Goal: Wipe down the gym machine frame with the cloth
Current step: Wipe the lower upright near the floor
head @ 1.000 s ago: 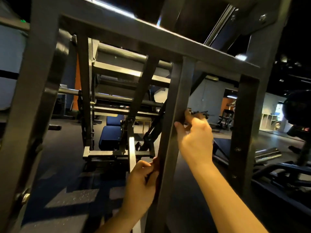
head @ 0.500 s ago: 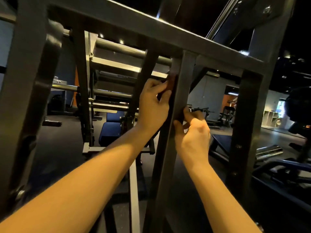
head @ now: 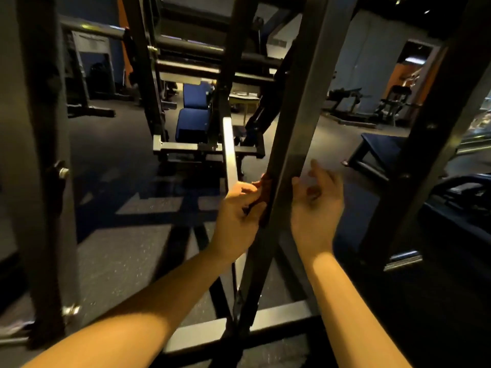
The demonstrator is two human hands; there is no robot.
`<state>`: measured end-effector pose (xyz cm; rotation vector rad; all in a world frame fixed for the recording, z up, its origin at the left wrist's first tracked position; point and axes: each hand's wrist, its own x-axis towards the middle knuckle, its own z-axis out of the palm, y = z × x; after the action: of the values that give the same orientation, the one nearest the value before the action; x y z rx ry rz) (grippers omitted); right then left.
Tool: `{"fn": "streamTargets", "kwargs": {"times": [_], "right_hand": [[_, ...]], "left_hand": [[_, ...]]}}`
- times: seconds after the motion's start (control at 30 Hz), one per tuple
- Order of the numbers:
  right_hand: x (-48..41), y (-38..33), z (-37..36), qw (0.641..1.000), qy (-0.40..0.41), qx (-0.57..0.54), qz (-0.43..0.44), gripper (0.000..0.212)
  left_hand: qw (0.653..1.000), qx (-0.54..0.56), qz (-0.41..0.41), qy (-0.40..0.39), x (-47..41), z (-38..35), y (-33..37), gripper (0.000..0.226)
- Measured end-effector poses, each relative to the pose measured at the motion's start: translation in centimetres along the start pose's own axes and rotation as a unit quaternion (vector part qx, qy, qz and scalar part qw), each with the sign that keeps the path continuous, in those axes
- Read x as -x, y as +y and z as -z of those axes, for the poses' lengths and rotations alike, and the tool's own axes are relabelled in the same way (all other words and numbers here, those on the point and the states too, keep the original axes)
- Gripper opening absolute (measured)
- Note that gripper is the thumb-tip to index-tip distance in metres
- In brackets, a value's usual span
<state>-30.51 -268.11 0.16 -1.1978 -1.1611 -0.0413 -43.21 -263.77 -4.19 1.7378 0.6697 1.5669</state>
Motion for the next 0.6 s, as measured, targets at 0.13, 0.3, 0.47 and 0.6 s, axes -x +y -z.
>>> {"fn": "streamTargets", "kwargs": {"times": [0.13,0.3,0.47,0.6], "right_hand": [[6.8,5.4,-0.2,0.995,-0.055,0.003,-0.084,0.011],[12.7,10.4,-0.9,0.984,-0.077,0.043,-0.156,0.004],[14.4,13.1,-1.1,0.981,-0.095,0.053,-0.162,0.014],[14.3,13.5,-1.6,0.982,-0.082,0.049,-0.165,0.008]], "left_hand": [[0.992,-0.035,0.121,0.009,5.5,-0.2,-5.5,0.034],[0.949,-0.059,0.309,0.02,12.1,-0.9,-11.9,0.014],[0.879,-0.099,0.466,-0.016,14.3,-1.1,-13.0,0.022],[0.933,-0.072,0.35,0.045,12.0,-1.6,-11.5,0.021]]}}
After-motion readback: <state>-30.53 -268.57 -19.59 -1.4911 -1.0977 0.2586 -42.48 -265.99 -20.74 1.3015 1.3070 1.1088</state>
